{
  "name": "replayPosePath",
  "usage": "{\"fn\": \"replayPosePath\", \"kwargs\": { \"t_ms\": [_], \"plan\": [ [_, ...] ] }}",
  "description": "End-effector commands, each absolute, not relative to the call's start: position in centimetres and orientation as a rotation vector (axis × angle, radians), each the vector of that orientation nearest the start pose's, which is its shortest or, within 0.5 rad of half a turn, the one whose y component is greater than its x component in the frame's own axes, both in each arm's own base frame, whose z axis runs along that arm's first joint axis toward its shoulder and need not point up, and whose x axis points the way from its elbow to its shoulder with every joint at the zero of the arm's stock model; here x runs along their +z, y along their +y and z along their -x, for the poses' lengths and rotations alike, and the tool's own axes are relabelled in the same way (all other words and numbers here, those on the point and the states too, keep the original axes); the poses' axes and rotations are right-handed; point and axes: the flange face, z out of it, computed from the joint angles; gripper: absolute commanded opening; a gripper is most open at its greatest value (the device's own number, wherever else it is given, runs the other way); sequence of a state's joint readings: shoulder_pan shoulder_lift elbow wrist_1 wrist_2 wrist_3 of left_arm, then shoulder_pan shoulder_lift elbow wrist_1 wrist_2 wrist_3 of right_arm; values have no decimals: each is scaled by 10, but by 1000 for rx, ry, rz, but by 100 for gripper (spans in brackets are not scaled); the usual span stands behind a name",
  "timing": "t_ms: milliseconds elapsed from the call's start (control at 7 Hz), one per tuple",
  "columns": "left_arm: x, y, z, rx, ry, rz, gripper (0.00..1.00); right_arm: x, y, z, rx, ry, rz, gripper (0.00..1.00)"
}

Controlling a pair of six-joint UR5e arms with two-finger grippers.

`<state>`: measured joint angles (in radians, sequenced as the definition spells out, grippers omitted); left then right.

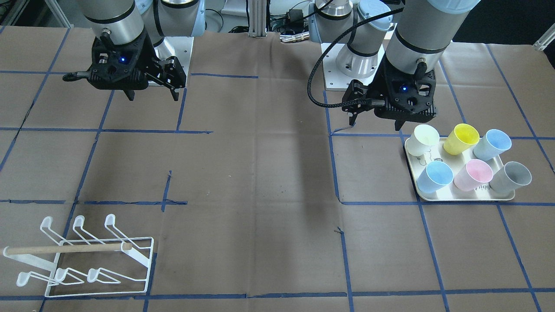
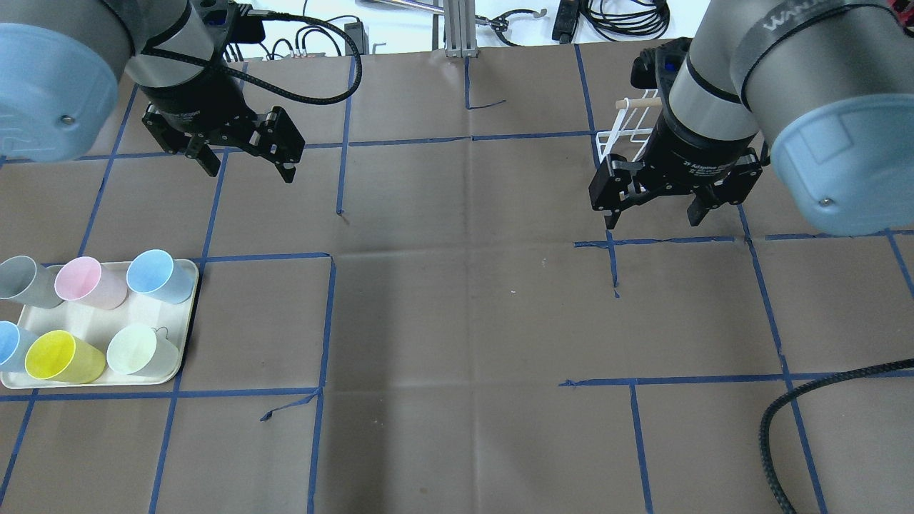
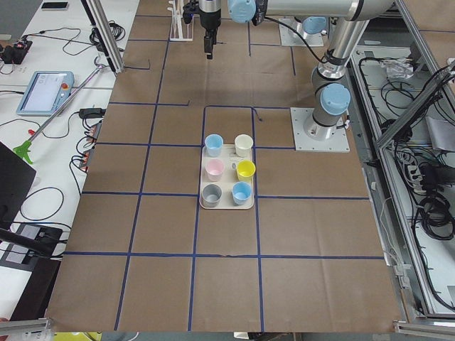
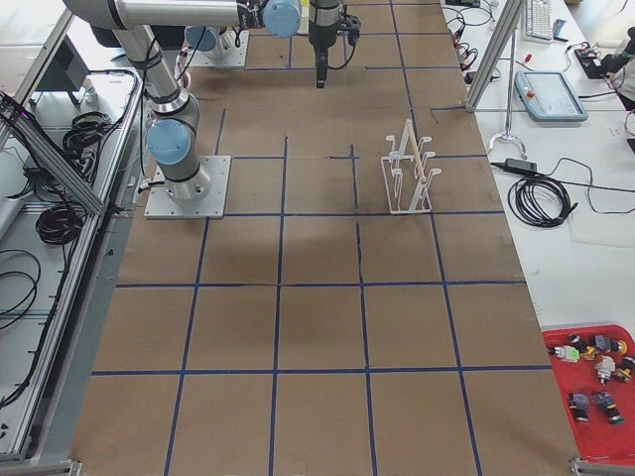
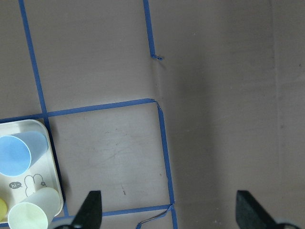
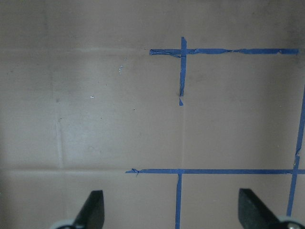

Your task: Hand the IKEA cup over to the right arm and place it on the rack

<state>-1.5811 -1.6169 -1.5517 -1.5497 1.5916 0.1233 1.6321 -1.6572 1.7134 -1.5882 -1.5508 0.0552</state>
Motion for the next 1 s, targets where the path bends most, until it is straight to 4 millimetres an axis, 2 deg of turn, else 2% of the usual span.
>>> {"fn": "replayPosePath", "kwargs": {
  "t_ms": [0, 143, 286, 429, 714, 857],
  "plan": [
    [474, -510, 133, 12, 3111, -241, 100, 460, -442, -163, 62, 3123, 9, 100],
    [474, -515, 113, 11, 3111, -265, 100, 460, -442, -163, 64, 3123, 9, 100],
    [472, -525, 62, 16, 3124, -181, 100, 460, -442, -163, 64, 3123, 9, 100],
    [465, -531, 12, 18, 3124, -199, 100, 460, -442, -163, 64, 3123, 9, 100],
    [423, -543, -56, 26, 3128, -209, 100, 460, -442, -163, 64, 3122, 9, 100],
    [411, -546, -85, -8, 3109, -243, 100, 460, -442, -163, 64, 3122, 9, 100]
  ]
}}
